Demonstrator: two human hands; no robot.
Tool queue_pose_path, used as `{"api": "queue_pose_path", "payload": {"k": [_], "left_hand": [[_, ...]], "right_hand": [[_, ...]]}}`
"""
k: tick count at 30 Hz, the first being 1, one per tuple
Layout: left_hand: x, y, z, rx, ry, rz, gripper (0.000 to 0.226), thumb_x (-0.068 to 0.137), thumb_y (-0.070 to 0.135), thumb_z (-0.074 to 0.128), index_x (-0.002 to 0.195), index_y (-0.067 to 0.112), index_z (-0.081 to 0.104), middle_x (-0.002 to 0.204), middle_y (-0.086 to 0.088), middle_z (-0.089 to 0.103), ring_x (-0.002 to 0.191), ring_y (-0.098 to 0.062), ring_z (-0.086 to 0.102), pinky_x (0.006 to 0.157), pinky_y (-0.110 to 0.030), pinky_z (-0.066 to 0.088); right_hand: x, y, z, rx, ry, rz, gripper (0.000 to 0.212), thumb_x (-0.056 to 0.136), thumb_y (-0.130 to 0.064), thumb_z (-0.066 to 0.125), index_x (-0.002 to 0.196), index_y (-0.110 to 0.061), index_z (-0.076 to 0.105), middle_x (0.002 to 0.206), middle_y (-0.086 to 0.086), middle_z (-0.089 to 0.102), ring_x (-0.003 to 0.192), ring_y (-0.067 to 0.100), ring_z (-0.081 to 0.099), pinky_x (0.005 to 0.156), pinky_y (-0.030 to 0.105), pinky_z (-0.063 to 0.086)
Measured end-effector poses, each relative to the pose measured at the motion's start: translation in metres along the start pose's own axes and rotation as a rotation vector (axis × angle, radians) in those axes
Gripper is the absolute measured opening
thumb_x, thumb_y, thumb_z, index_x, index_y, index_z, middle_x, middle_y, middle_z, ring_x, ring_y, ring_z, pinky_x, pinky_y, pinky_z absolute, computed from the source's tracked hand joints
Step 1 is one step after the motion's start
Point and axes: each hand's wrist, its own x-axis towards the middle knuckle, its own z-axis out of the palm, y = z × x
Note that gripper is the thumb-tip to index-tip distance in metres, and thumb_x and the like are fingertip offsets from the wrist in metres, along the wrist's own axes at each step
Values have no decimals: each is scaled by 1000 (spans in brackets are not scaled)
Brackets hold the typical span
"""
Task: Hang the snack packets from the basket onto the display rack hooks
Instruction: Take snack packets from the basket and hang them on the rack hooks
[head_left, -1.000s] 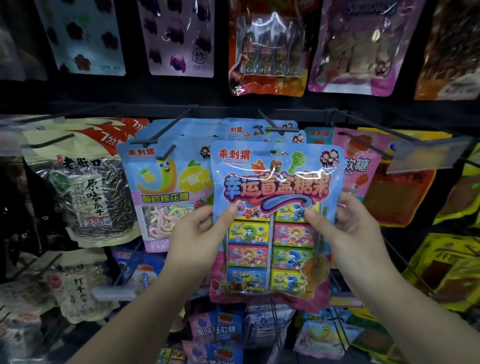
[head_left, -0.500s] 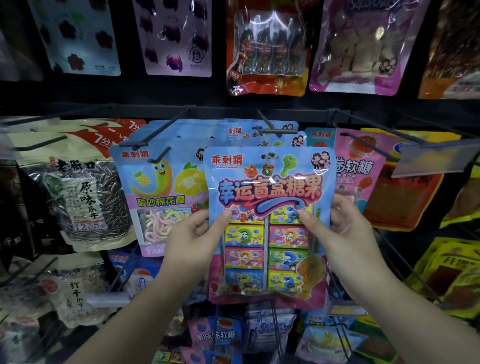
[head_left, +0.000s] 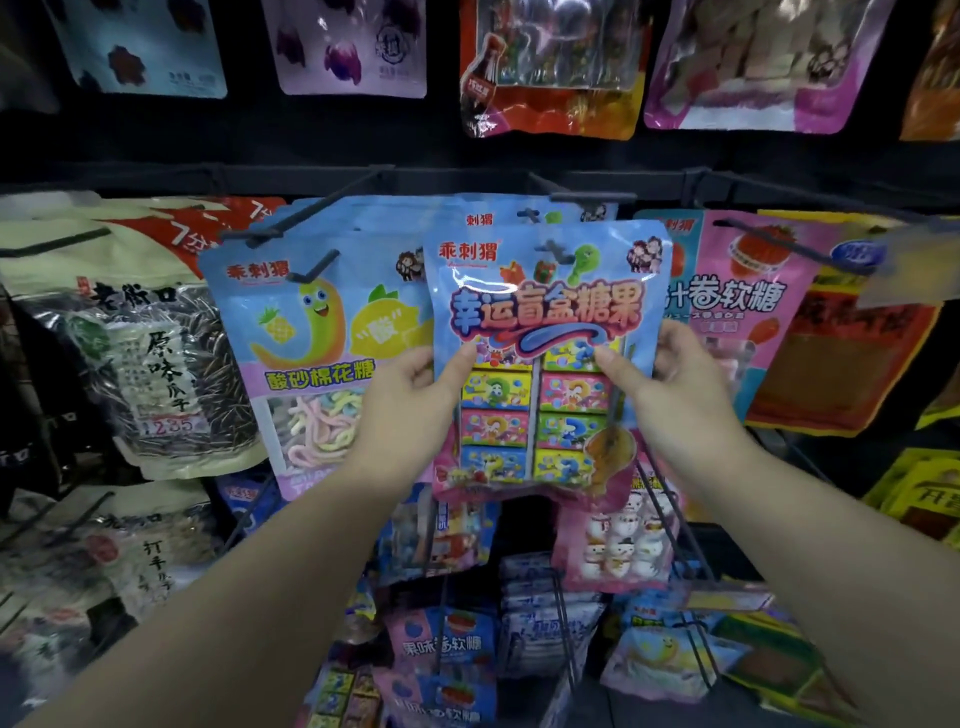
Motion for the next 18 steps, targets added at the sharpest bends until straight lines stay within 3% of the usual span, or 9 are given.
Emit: {"api": "queue_pose_path", "payload": {"k": [2,3,4,5,7,10,13,15,18], "left_hand": [[-2,-6,3,39,17,38,46,94,41,57,77,1,43,61,17,26,43,-2,34,48,-13,30],[-5,-9,5,47,35,45,37,94,37,59,79,5,47,100,5,37,49,4,47,53,-10,36],[-10,-12,6,51,63,31,22,93,34,62,87,13,59,72,7,67,65,7,58,62,-10,43],[-17,-17,6,58,107,7,20,91,33,65,104,17,65,85,12,70,80,4,63,71,-13,49],[-37,-28,3,110,166,-39,44,89,34,68,127,16,57,104,11,63,95,-6,61,83,-18,51],[-87,-57,-4,382,100,-56,42,91,41,62,128,21,54,106,11,56,92,-11,57,76,-26,49],[-151,-103,-7,605,-55,-139,31,91,43,60,118,27,61,98,13,61,90,-15,62,74,-35,54],[-202,-144,-4,713,-206,-228,23,91,42,59,108,28,64,99,6,65,93,-23,63,73,-37,53],[-281,-209,6,888,-398,-421,19,91,41,53,98,26,62,104,-6,67,98,-35,63,73,-37,50]], "right_hand": [[-3,3,-1,-6,6,-4,39,87,-29,68,119,-17,50,110,-8,63,103,9,61,98,39,47],[-8,4,-1,-6,20,1,43,85,-30,70,121,-17,49,114,-6,62,105,12,61,99,40,47],[-12,8,-3,-17,43,11,50,84,-31,71,125,-17,46,118,-4,61,107,13,60,99,38,47],[-19,14,-4,-50,71,18,56,83,-32,72,129,-17,43,121,-4,58,108,13,57,99,35,46],[-38,30,-10,-217,147,-8,59,84,-34,71,132,-17,40,124,-4,50,109,12,51,98,32,43],[-82,67,-18,-453,158,-116,42,88,-20,65,124,-9,46,118,7,47,102,18,49,94,35,44],[-142,116,-21,-675,-87,-219,29,87,-9,61,113,1,54,111,17,46,105,31,48,88,24,34],[-184,154,-21,-874,-285,-307,28,84,-13,61,106,2,56,110,24,49,102,38,48,88,32,33],[-246,218,-17,-1137,-692,-405,36,75,-16,73,104,2,63,111,24,57,97,44,56,81,45,47]]}}
